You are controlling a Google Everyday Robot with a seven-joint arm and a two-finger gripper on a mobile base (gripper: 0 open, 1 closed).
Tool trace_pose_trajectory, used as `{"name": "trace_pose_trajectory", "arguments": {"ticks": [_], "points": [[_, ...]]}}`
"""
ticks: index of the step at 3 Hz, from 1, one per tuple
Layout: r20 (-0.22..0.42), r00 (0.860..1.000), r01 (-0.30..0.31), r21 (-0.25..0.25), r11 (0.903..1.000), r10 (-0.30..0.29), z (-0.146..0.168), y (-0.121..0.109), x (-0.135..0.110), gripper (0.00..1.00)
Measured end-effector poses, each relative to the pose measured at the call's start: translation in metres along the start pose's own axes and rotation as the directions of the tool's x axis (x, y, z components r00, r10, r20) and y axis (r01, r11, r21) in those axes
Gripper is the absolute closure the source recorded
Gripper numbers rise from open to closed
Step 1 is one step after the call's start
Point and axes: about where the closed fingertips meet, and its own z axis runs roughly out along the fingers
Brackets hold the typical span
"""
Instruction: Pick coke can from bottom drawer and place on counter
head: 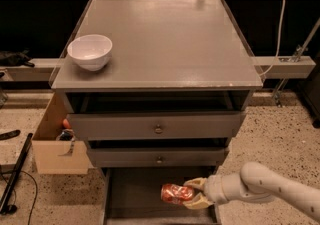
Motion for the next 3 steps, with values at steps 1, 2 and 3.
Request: {"name": "trace_pose_trajectory", "arguments": {"ticks": [1,2,3], "points": [[0.004,0.998,0.064,0.014,0.9979,-0.064,-0.076,0.015,-0.05,1.0],[0.007,0.998,0.062,0.012,0.998,-0.062,-0.074,0.016,-0.049,1.0],[0.061,0.992,0.107,0.023,0.994,-0.108,-0.088,0.018,-0.073,1.0]]}}
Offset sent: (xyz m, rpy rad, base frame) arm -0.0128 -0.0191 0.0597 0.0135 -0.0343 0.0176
